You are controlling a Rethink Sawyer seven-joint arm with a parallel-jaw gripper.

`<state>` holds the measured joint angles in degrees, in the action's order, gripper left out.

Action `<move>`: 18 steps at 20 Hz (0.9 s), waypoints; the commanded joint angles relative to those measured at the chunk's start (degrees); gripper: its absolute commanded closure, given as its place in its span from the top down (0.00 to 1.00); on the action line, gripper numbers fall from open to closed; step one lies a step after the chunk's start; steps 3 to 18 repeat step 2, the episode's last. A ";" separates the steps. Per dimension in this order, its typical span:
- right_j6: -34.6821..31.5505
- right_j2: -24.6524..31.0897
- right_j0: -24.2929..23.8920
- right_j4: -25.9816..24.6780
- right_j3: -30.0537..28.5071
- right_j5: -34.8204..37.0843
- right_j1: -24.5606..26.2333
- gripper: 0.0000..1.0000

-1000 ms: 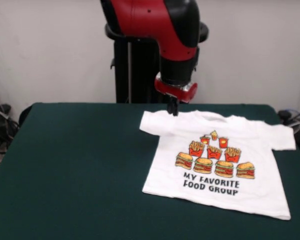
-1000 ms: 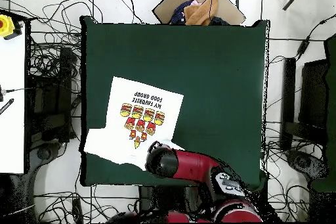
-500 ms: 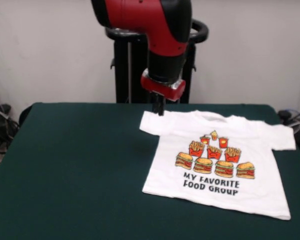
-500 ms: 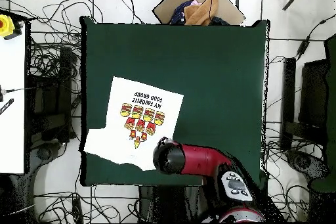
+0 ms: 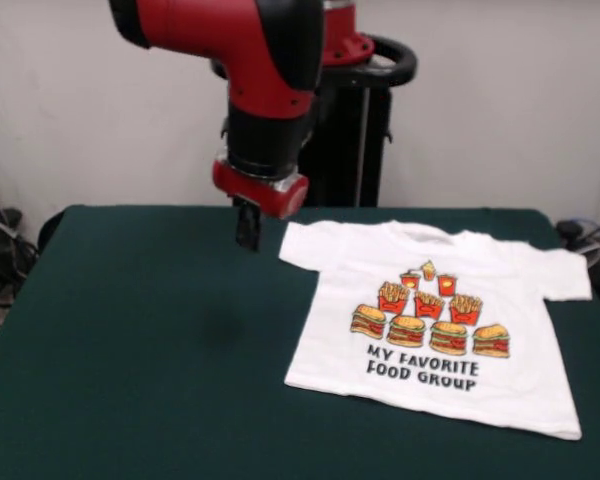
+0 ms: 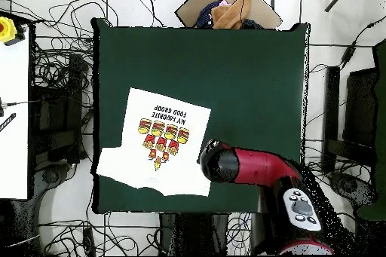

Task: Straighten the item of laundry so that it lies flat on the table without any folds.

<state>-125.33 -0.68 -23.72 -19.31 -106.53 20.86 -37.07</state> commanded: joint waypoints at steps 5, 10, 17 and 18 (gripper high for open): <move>12.13 4.92 -3.77 -5.90 6.83 9.09 -2.31 0.00; 12.13 4.92 -3.77 -5.90 6.83 9.09 -2.31 0.00; 12.13 4.92 -3.77 -5.90 6.83 9.09 -2.31 0.00; 12.13 4.92 -3.77 -5.90 6.83 9.09 -2.31 0.00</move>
